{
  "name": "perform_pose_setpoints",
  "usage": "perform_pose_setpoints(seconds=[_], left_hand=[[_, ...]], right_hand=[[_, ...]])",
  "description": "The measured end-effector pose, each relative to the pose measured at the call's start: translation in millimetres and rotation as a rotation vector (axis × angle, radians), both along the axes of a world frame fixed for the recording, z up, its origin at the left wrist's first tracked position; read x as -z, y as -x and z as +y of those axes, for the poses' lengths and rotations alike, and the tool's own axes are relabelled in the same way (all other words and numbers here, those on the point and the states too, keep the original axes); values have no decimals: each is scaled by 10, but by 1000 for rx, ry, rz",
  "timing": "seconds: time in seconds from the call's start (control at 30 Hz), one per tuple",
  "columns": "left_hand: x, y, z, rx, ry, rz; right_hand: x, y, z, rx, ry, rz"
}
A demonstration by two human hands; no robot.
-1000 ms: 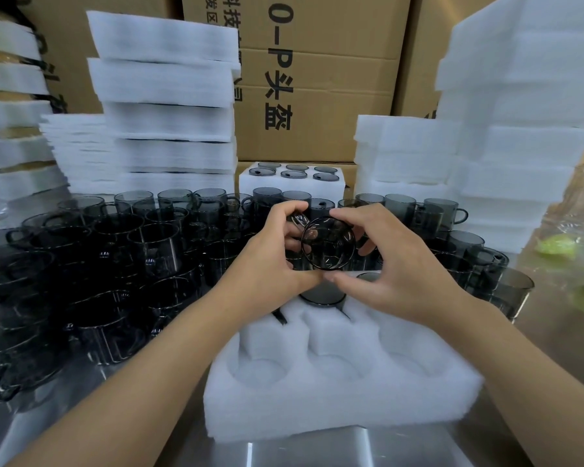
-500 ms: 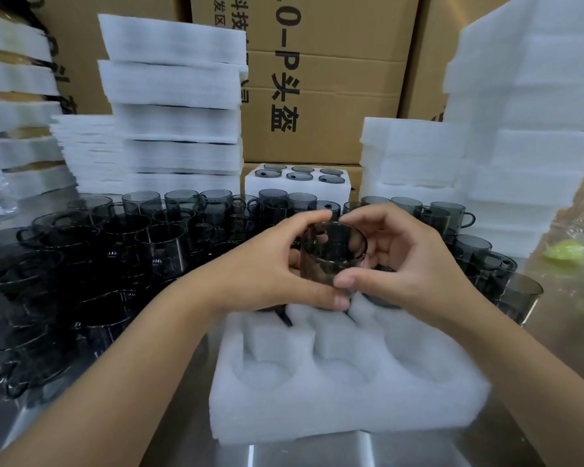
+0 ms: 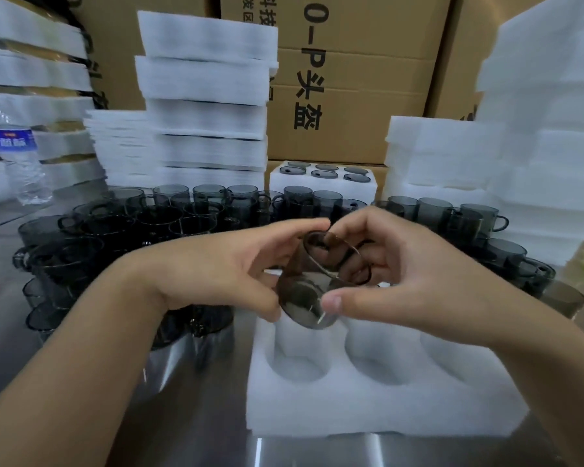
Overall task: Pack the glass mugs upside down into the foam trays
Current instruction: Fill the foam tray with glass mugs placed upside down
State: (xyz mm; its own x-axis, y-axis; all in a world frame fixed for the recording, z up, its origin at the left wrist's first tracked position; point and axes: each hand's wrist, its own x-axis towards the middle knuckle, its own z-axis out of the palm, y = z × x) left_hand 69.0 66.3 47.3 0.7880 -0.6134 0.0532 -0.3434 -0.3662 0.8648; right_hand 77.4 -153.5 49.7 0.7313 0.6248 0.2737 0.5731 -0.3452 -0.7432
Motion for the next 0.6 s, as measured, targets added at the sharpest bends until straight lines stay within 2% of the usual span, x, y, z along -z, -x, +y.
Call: perform_pose_setpoints(seconds=[0.07,0.17,0.33,0.6], left_hand=[[-18,8,50,26,-10,43],[-23,-30,70,-63,-53,13],[20,-86,51,-187,-140,-10],[74,-137,50,-240,-241,38]], right_hand=[[36,57,78,-21,67,-9],[154,115,161,-8,160,-83],[259,119,160,-23,131,-125],[282,102,121,-80,213,-118]])
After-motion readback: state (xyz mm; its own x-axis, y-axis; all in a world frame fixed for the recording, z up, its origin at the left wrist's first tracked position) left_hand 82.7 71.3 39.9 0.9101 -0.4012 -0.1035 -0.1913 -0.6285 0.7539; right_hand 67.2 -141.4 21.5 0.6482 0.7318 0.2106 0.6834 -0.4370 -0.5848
